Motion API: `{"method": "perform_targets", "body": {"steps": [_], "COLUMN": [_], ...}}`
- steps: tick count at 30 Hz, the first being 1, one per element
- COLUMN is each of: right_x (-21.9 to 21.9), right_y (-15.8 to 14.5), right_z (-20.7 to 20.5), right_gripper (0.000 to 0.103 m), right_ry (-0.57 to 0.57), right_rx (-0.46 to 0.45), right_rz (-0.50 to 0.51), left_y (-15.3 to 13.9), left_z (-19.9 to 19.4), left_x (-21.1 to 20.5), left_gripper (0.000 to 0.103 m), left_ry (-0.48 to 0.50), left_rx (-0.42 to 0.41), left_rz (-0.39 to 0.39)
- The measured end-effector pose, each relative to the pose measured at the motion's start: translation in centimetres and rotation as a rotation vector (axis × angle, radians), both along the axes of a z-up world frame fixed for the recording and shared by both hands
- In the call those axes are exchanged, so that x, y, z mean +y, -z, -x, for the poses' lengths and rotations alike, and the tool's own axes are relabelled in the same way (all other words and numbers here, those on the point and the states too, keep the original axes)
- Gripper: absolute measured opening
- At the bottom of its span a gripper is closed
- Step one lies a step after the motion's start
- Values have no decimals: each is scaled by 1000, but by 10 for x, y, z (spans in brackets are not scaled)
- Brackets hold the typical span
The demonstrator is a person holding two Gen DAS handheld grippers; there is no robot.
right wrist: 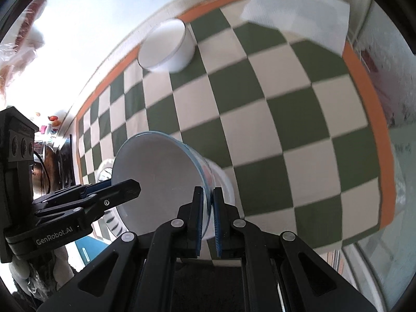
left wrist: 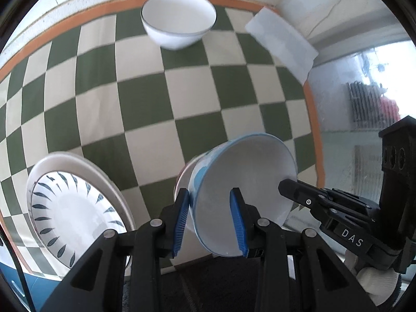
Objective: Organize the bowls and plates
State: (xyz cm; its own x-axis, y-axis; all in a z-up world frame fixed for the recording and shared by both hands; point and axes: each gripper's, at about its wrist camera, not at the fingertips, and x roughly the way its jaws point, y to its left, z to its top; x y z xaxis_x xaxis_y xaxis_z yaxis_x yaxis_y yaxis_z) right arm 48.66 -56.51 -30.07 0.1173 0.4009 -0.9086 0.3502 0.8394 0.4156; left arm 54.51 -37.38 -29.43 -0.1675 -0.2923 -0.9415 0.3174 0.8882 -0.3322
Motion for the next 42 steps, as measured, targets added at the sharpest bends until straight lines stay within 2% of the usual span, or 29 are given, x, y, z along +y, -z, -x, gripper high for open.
{"method": "perform_targets", "body": {"steps": [8,17,26,31,34,37,40,42], "right_x": [11,12,13,7,-3,-22,-38,-42], "right_y": [24,37,47,46,34,12,-4,-6], "right_z": [9,3,0,-1,-3,-15,-45,-72], "right_gripper": [9,9,9,9,9,9,16,22], "right_ry": [-26,-39,-36,-21,7,62,98,90], "right_rx": [48,83,112,120,102,46,-40,-64], "right_rz": [-10,8,7,-23,-45,-72,-97,-79], "left_y": [12,36,43,23,-8,-28,-28,-18], "left_z": [5,11,10,5,-12,-49,-98,-128], "left_x": [-4,-9,-7,8,15,19,18,16], "left_gripper": [29,29,29,29,31,31,31,31], "left_ry": [43,71,45,-4,-46,-109,-172,-203], "left_rx": [-17,13,49,49,-9,-88,-122,-81], "left_rz": [-57,-110,-106,-53,-6,15,6,-2]}}
